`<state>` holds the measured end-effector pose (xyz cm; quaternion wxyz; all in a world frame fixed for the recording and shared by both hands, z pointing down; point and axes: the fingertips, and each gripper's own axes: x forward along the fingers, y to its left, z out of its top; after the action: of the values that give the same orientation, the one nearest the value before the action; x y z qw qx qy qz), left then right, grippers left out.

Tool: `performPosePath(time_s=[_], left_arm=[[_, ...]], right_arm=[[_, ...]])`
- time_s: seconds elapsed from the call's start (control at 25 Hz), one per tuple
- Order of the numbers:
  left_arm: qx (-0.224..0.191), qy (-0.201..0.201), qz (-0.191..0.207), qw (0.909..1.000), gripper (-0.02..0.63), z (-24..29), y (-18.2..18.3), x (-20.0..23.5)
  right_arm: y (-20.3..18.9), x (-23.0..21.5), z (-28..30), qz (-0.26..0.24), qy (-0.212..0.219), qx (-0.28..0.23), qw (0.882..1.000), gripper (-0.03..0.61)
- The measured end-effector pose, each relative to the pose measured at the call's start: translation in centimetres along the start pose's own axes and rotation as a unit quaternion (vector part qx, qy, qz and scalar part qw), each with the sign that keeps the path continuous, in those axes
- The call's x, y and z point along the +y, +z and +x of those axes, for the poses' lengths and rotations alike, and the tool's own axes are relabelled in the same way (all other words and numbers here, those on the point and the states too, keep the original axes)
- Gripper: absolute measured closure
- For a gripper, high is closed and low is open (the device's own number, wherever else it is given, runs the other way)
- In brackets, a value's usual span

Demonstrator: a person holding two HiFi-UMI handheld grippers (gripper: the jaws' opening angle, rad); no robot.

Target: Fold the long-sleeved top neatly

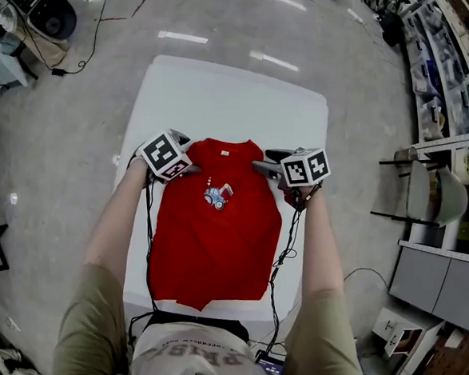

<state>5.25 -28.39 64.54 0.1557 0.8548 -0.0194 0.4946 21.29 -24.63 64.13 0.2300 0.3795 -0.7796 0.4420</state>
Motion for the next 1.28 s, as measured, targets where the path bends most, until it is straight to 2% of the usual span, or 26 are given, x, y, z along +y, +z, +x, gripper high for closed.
performPosePath(time_s=[0.08, 0.16, 0.28, 0.32, 0.36, 0.4, 0.48, 0.84, 1.28], left_arm=[[-0.002, 0.003, -0.001, 1.0, 0.243, 0.3, 0.2, 0.0], [-0.007, 0.012, 0.0, 0.9999, 0.341, 0.6, 0.6, 0.1], [-0.01, 0.023, 0.003, 0.9997, 0.409, 0.7, 0.9, -0.1], [-0.012, 0.029, 0.006, 0.9995, 0.44, 0.6, 1.0, -0.1], [-0.016, 0.036, 0.01, 0.9992, 0.488, 0.3, 1.1, 0.0], [-0.023, 0.042, 0.012, 0.9988, 0.533, 0.0, 1.1, 0.0], [-0.035, 0.044, 0.011, 0.9984, 0.568, -0.6, 0.9, -0.1], [-0.08, 0.054, 0.033, 0.9947, 0.578, -5.6, 0.6, -2.4], [-0.093, 0.073, 0.147, 0.9821, 0.58, -11.3, -2.2, -10.8]], right_arm=[[0.0, 0.2, 0.0, -0.003, -0.001, 0.005, 1.0, 0.316], [0.1, 0.2, -0.1, -0.008, -0.004, 0.007, 1.0, 0.359], [-0.2, 0.0, -0.2, -0.02, -0.016, 0.013, 1.0, 0.435], [-0.3, 0.1, -0.4, -0.022, -0.018, 0.013, 1.0, 0.492], [-0.3, 0.2, -0.5, -0.022, -0.018, 0.011, 1.0, 0.517], [-0.4, 0.2, -0.6, -0.023, -0.016, 0.008, 1.0, 0.537], [-0.7, 0.3, -1.0, -0.026, -0.013, 0.003, 1.0, 0.546], [-0.2, 4.2, -6.3, -0.099, -0.009, -0.059, 0.993, 0.549], [-4.8, 13.2, -10.8, -0.199, -0.051, -0.078, 0.975, 0.549]])
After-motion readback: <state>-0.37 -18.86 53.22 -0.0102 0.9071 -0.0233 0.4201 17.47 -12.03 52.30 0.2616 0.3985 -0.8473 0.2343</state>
